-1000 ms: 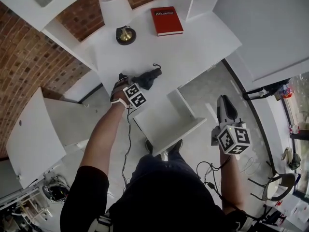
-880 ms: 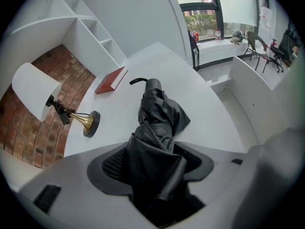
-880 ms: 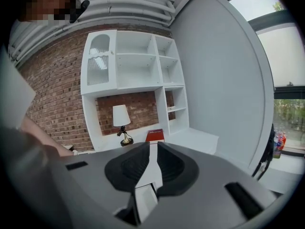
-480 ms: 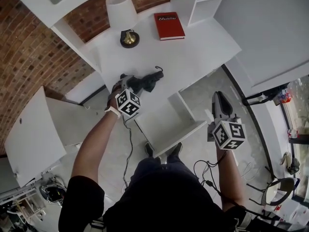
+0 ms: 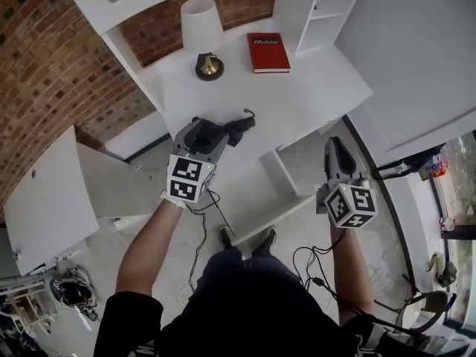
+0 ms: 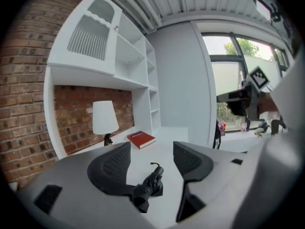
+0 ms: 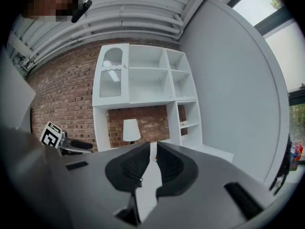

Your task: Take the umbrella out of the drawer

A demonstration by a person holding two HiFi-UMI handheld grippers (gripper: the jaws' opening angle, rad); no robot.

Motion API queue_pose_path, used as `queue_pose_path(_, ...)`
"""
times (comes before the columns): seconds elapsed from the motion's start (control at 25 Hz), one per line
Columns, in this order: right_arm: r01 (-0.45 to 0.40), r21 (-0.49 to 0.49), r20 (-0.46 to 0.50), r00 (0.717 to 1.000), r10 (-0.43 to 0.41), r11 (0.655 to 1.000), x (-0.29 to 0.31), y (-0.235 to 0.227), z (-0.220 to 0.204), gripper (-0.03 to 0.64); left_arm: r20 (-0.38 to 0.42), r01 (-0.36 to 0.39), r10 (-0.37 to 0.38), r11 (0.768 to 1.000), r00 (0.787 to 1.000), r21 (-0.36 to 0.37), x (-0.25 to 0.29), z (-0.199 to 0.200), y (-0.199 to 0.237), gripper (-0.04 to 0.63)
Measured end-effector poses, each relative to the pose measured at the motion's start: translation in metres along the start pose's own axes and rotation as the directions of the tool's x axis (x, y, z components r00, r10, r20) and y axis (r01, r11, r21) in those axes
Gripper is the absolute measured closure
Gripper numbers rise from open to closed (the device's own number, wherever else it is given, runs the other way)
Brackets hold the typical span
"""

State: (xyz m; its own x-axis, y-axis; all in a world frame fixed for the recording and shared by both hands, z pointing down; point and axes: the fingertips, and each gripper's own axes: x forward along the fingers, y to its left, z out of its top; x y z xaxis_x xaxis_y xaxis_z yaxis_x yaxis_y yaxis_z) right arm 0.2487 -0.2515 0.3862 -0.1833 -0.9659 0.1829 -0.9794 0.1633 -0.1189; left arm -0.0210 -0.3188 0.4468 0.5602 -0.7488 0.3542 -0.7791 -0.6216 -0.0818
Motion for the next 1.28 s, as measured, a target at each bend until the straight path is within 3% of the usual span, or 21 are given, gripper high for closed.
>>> queue_pose_path(0.32, -0.064, -0.019, 0.081, 0.995, 0.066, 0.998, -0.007, 0.026, 0.031, 0.580, 0.094, -0.103, 0.107, 0.994, 0.990, -0.048, -0.058, 0.051, -0.002, 0.325)
queue_pose_path(0.52, -0.087, -0.082, 0.116, 0.989, 0.096, 0.993, -0.015, 0.043, 0.053, 0.580, 0.175, -0.123, 0.139, 0.988, 0.975, -0.096, -0.088, 0.080, -0.007, 0.330)
queue_pose_path(0.8, -0.112, -0.147, 0.131, 0.983, 0.131, 0.983, -0.024, 0.061, 0.070, 0.561, 0.267, -0.155, 0.186, 0.979, 0.946, -0.135, -0.123, 0.105, -0.017, 0.423)
queue_pose_path(1.28, -0.088, -0.219, 0.184, 0.974, 0.130, 0.972, -0.037, 0.068, 0.091, 0.555, 0.294, -0.197, 0.232, 0.970, 0.927, -0.144, -0.142, 0.114, -0.017, 0.436)
